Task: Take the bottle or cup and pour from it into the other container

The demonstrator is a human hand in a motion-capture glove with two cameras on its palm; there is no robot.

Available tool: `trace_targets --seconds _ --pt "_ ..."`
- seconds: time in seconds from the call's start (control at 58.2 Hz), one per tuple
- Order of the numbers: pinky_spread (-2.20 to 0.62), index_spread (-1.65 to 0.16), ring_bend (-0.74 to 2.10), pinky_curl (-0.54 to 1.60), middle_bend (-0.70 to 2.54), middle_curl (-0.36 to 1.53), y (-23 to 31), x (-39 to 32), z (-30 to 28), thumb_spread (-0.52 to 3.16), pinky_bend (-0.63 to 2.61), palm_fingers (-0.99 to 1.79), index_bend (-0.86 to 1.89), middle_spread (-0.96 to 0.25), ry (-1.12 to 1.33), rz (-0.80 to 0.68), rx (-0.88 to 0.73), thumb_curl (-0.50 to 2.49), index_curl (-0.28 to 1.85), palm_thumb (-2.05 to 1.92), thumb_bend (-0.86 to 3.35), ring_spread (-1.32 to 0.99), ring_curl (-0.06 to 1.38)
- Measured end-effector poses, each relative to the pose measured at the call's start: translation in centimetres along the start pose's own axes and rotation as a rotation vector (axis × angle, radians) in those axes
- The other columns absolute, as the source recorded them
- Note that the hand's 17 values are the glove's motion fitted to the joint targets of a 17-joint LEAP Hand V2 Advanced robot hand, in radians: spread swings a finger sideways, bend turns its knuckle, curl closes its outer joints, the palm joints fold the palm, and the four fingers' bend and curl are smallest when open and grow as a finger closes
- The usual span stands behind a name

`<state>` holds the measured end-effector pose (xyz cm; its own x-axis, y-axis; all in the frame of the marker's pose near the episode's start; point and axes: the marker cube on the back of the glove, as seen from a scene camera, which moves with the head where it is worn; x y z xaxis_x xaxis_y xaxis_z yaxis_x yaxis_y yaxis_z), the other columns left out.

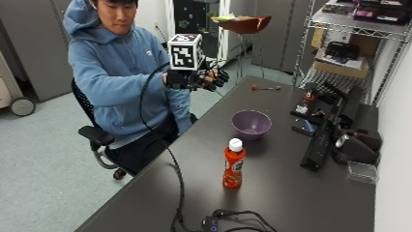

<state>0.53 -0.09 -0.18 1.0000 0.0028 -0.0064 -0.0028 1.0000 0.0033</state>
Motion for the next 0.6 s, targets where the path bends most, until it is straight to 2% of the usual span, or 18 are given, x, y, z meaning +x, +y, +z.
trace_targets --seconds 0.103,0.223,0.601 --pt "0.15 -0.31 0.25 0.14 0.17 0.08 0.4 0.6 -0.3 0.67 0.35 0.18 0.19 -0.01 0.01 0.003 0.001 0.18 0.12 0.52 0.31 0.07 0.08" --pt "0.19 -0.37 0.26 0.18 0.18 0.12 0.7 1.7 -0.6 0.89 0.36 0.16 0.19 -0.01 0.024 0.021 -0.002 0.24 0.17 0.54 0.27 0.09 0.12" --pt "0.22 -0.41 0.28 0.27 0.17 0.2 1.6 6.6 -1.7 1.09 0.35 0.12 0.18 -0.01 0.051 0.098 -0.016 0.37 0.26 0.6 0.13 0.09 0.19"
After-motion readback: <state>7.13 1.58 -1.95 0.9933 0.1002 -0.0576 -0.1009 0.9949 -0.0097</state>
